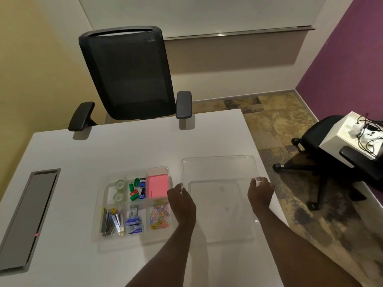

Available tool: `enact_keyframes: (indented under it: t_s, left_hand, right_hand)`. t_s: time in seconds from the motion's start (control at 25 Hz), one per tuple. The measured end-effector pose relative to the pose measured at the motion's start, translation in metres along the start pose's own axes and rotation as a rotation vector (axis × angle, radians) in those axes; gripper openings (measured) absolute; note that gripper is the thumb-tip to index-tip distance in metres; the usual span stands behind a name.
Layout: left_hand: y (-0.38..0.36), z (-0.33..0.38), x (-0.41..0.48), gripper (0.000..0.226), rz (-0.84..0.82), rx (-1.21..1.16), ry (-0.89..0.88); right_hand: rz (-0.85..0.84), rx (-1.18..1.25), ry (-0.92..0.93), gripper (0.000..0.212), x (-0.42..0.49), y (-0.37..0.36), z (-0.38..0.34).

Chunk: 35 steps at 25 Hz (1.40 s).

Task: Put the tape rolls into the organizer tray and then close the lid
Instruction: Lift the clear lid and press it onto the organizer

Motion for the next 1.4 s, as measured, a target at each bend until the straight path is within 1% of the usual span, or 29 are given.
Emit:
enact_keyframes:
  t_s: [0.08, 0.12, 0.28, 0.4, 0.48, 0.56, 0.68, 0.8, 0.92, 1.0, 1.08, 1.16, 1.2, 1.32, 1.36, 1.4]
  left_hand:
    - [0.023, 0.016, 0.009, 0.026, 0.051, -0.027, -0.107]
    - [0.035, 0.020, 0.015, 0.025, 0.065, -0.047, -0.133]
    - [0.090, 0.028, 0.049, 0.025, 0.095, -0.144, -0.084]
    - [0.142, 0.033, 0.074, 0.024, 0.162, -0.160, -0.126]
    - [0.180, 0.040, 0.088, 0.022, 0.197, -0.174, -0.188]
    - [0.212, 0.052, 0.104, 0.025, 0.174, -0.201, -0.255]
    - [0.253, 0.059, 0.127, 0.028, 0.125, -0.262, -0.276]
    - [0.280, 0.047, 0.145, 0.032, 0.088, -0.373, -0.183]
    - [0.294, 0.021, 0.155, 0.030, 0.047, -0.649, -0.004]
    - [0.300, 0.000, 0.163, 0.030, -0.005, -0.786, 0.108]
    - [0.305, -0.019, 0.169, 0.033, -0.092, -0.744, 0.161]
    - [0.309, -0.036, 0.171, 0.016, -0.185, -0.616, 0.180]
    - [0.309, -0.043, 0.170, 0.014, -0.237, -0.567, 0.204]
    - [0.298, -0.066, 0.163, 0.047, -0.423, -0.549, 0.327]
    - [0.294, -0.071, 0.160, 0.050, -0.471, -0.535, 0.347]
    - [0.292, -0.075, 0.157, 0.044, -0.501, -0.502, 0.347]
  right_hand:
    - [0.012, 0.052, 0.061, 0.028, -0.014, 0.006, -0.023]
    - [0.018, 0.066, 0.104, 0.027, -0.021, 0.009, -0.036]
    - [0.030, 0.123, 0.242, 0.024, -0.054, 0.011, -0.089]
    - [-0.015, 0.184, 0.295, 0.025, -0.082, 0.005, -0.120]
    - [0.013, 0.204, 0.425, 0.023, -0.107, 0.007, -0.148]
    - [0.026, 0.252, 0.544, 0.020, -0.129, 0.010, -0.176]
    - [-0.093, 0.376, 0.575, 0.022, -0.151, 0.002, -0.206]
    - [-0.225, 0.509, 0.529, 0.031, -0.169, -0.011, -0.225]
    - [-0.333, 0.619, 0.373, 0.050, -0.181, -0.028, -0.230]
    - [-0.394, 0.628, 0.301, 0.056, -0.184, -0.037, -0.226]
    - [-0.431, 0.557, 0.292, 0.057, -0.184, -0.042, -0.222]
    - [-0.470, 0.503, 0.282, 0.055, -0.187, -0.045, -0.216]
    - [-0.485, 0.490, 0.286, 0.055, -0.189, -0.046, -0.214]
    - [-0.448, 0.384, 0.353, 0.052, -0.199, -0.054, -0.207]
    - [-0.409, 0.336, 0.363, 0.046, -0.201, -0.057, -0.203]
    - [-0.374, 0.304, 0.360, 0.040, -0.202, -0.060, -0.199]
Point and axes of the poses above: each hand's wrist, its own x-axis towards the middle knuckle, its own y-axis out of the back of the hand, z = x × y, the point moved 9 cm from there along x, towards the middle knuckle, and after that the axes turned 10 degrees about -x, right-handed, at the moved point
